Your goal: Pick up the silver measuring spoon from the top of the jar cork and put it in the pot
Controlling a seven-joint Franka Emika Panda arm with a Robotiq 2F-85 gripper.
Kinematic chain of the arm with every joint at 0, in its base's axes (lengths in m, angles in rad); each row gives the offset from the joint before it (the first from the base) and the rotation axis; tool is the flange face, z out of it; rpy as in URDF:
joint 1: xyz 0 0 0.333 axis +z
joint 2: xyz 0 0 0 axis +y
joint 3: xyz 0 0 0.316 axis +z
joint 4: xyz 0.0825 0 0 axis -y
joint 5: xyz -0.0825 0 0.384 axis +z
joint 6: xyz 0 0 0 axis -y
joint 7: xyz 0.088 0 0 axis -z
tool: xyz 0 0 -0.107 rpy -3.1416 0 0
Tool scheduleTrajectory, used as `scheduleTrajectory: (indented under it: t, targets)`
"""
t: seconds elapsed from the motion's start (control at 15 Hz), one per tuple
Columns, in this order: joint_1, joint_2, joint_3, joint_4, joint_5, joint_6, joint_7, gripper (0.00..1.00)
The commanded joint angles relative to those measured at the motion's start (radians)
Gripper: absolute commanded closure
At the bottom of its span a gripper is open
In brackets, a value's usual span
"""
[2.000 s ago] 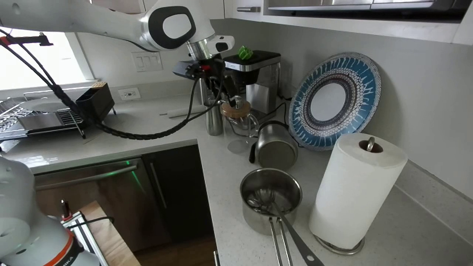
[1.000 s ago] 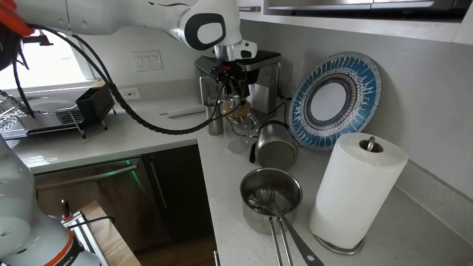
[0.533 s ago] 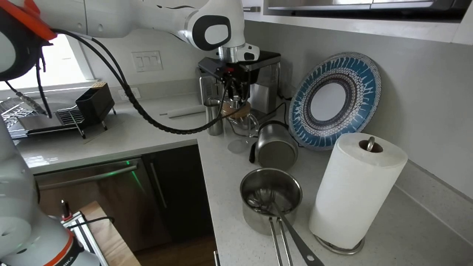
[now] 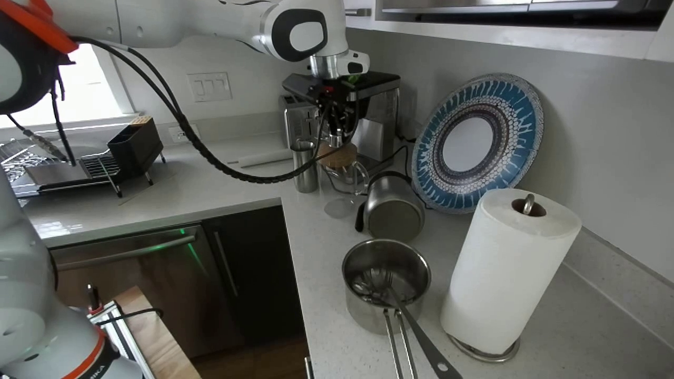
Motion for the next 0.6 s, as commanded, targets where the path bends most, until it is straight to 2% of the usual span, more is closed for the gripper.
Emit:
scheduleTrajectory:
  t: [0.0,0.27,0.53]
  targets:
    - [-0.011,-0.074,-0.013,-0.024,-0.021,-0.041,0.014,0.70]
    - [-0.027,-0.172,-0.042,-0.104,-0.049,-0.021,0.107,0.70]
    - [-0.066,-0.317,-0.072,-0.221,-0.199,0.012,0.272,0.70]
